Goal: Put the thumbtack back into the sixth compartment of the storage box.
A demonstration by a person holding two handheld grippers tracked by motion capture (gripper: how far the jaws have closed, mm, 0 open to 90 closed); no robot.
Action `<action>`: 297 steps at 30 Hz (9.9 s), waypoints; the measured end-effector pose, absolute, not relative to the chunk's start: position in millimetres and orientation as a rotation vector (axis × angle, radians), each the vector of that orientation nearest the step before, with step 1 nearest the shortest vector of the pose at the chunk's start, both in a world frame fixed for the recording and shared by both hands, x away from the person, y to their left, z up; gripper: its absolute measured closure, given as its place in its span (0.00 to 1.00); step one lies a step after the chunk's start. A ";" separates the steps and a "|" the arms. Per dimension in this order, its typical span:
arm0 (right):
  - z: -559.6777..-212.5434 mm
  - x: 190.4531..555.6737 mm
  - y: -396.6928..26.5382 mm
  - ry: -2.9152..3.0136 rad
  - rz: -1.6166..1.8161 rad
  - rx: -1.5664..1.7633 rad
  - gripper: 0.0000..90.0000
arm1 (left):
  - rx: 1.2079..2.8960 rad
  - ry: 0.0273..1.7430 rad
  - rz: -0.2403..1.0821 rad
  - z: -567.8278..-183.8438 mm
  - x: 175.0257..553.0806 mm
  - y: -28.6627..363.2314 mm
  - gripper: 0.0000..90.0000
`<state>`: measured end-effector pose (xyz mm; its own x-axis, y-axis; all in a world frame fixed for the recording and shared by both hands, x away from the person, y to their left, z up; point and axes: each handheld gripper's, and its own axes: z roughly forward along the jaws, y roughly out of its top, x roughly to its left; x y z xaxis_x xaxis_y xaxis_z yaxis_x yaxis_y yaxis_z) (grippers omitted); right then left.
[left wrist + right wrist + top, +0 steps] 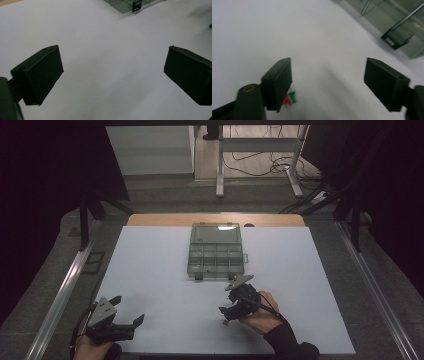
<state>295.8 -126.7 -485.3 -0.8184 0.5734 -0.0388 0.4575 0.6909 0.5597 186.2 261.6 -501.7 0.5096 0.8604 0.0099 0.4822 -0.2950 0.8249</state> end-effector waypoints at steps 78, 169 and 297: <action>-478.7 313.4 -130.6 2.666 0.974 0.901 0.91 | 1.953 1.099 0.590 -501.9 187.6 260.3 0.03; -477.0 385.0 -78.6 2.460 1.065 0.955 0.49 | 1.946 1.090 0.581 -501.9 187.8 261.6 0.03; -492.2 281.5 -129.0 2.723 0.880 0.870 0.92 | 1.966 1.075 0.592 -501.7 187.9 259.0 0.03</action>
